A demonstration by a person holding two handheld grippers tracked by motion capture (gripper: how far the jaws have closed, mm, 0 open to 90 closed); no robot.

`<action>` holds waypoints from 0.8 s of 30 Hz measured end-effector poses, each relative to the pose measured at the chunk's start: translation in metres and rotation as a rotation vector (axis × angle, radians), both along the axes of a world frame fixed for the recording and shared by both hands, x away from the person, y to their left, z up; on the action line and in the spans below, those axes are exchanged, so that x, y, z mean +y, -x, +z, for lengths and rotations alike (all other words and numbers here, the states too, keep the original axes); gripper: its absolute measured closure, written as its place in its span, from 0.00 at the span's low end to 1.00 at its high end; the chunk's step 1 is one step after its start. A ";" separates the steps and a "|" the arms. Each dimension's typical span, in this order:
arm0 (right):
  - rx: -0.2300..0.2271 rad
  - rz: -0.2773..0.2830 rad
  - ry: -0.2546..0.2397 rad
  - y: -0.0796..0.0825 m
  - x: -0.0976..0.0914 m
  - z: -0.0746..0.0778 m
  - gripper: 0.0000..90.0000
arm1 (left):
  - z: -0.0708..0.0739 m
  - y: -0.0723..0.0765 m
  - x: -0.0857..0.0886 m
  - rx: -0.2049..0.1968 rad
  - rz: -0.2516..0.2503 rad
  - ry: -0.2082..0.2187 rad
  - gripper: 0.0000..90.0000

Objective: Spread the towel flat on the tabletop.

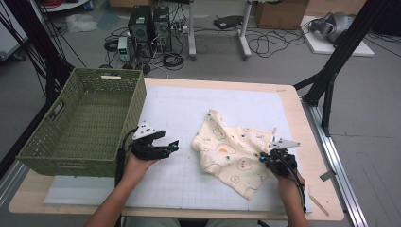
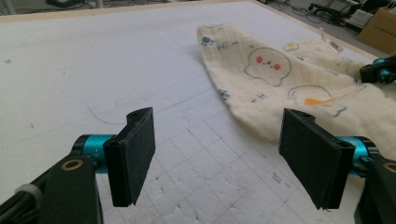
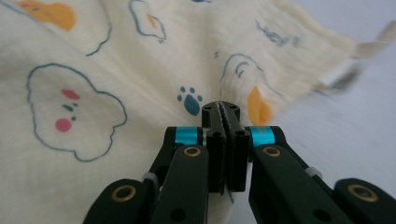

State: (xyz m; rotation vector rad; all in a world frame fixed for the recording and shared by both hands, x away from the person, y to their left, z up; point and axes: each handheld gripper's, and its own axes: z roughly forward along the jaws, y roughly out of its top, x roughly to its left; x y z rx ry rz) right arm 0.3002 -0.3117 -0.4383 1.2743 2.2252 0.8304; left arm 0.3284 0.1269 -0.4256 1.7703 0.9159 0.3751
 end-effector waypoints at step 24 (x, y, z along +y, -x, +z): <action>-0.107 -0.035 -0.092 0.006 -0.006 0.012 0.62 | -0.013 0.003 -0.047 0.058 -0.207 -0.031 0.46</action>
